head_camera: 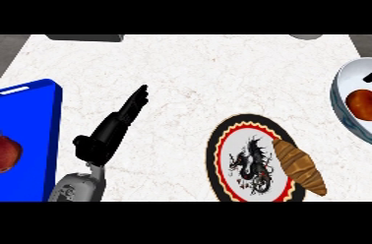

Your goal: Pick the tomato from the plate and place it in the bowl

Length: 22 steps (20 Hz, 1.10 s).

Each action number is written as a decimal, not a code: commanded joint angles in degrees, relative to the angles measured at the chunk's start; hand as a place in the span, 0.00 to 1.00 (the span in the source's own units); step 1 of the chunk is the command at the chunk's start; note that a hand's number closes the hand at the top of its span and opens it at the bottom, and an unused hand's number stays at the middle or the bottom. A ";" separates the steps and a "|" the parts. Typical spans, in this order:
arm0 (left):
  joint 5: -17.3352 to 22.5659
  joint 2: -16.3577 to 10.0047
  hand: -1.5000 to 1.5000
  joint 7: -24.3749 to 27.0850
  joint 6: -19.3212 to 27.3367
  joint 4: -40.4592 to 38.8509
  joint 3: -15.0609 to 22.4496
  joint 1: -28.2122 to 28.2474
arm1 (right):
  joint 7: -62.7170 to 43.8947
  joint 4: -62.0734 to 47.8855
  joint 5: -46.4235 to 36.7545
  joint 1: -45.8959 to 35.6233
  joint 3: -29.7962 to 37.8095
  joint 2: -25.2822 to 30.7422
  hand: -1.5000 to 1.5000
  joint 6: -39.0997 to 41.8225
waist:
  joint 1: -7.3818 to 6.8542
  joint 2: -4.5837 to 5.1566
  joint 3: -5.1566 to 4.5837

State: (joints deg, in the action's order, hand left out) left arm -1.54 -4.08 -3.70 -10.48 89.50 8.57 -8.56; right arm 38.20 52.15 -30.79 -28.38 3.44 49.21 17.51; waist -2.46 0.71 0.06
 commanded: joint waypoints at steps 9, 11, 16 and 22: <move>0.48 -0.68 0.50 0.04 -1.12 3.08 -0.01 3.77 | 8.91 -25.65 4.91 -16.51 7.48 -2.62 0.00 3.77 | -0.06 -0.15 0.06; -0.22 0.71 0.50 -1.50 -0.16 1.51 0.54 0.77 | 7.21 -28.44 7.96 -18.72 10.54 -0.49 0.00 7.00 | 0.34 -0.03 0.08; -0.40 -0.10 0.50 1.12 -0.53 0.45 -0.45 1.51 | 3.89 -36.84 10.79 -20.80 14.62 4.38 0.00 10.70 | -0.06 0.34 0.13; 0.40 -0.30 0.50 -0.08 -1.52 2.24 -0.25 0.56 | 1.46 -42.79 13.95 -20.83 18.66 10.17 0.00 13.28 | -1.32 1.03 0.39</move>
State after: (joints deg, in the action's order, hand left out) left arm -1.37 -4.02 -4.40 -11.47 90.98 8.32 -8.77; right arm 39.20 13.52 -18.88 -48.94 19.38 55.43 25.90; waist -3.06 1.40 0.32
